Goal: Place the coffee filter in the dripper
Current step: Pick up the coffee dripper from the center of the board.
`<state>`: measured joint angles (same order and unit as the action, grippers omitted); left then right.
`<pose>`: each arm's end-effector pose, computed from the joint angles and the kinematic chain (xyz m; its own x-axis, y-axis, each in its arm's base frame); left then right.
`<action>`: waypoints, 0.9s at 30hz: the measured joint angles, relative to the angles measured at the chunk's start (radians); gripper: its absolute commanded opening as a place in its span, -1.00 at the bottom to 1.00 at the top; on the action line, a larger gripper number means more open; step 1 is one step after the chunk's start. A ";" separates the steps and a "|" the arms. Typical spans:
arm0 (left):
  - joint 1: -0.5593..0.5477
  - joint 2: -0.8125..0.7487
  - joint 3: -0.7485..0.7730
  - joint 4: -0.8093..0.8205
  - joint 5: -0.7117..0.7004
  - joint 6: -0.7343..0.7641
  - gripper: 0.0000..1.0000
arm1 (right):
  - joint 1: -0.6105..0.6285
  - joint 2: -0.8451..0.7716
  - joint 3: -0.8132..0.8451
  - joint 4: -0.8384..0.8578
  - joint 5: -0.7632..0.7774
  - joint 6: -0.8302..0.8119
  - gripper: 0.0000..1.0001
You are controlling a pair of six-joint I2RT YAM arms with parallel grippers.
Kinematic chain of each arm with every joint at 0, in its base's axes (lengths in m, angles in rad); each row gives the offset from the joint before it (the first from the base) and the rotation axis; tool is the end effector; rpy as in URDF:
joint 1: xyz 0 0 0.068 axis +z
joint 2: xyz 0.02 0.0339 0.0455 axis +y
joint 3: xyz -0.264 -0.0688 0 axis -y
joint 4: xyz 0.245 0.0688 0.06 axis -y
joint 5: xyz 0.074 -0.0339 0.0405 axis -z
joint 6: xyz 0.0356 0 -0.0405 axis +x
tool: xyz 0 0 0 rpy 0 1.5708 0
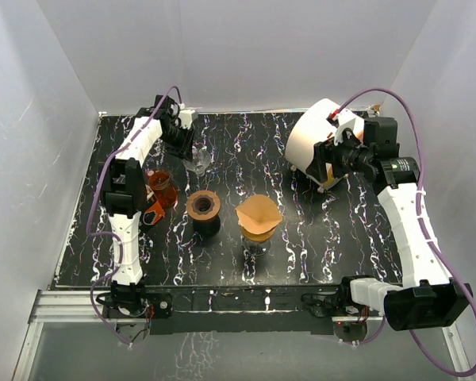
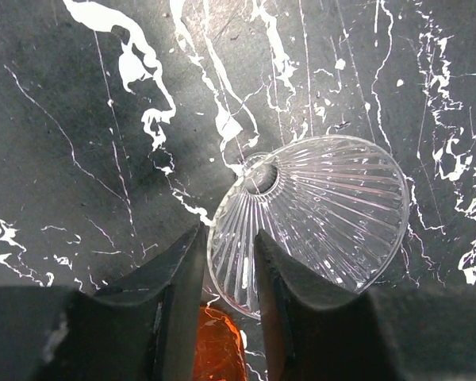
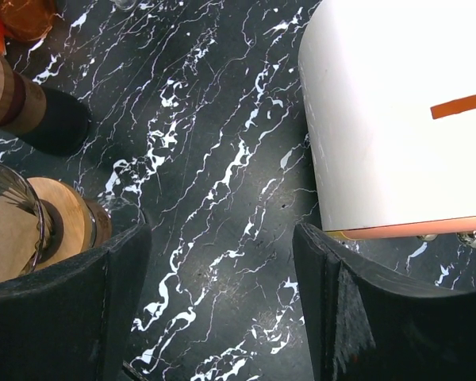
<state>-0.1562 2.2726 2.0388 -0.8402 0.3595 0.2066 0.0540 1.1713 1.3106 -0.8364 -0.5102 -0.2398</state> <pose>0.4859 -0.0892 0.2224 -0.7861 0.3182 -0.5299 0.4828 0.8514 -0.2049 0.2309 0.0299 0.3827 -0.5227 -0.2358 -0.8192 -0.5612 0.8186 0.1224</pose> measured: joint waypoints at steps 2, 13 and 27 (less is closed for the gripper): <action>-0.002 0.003 0.010 -0.006 0.006 -0.008 -0.65 | -0.003 0.000 0.000 0.002 -0.006 0.003 0.42; -0.003 0.000 0.039 -0.008 0.033 -0.027 -1.00 | -0.004 0.006 0.001 0.001 -0.018 -0.002 0.45; -0.003 -0.315 0.046 -0.055 0.052 -0.028 -1.00 | -0.003 0.133 0.156 -0.012 -0.190 -0.025 0.45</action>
<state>-0.1593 1.9572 2.0850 -0.8955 0.4118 0.1783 0.0505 1.3041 1.4670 -0.8486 -0.6998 -0.2646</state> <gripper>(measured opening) 0.026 0.730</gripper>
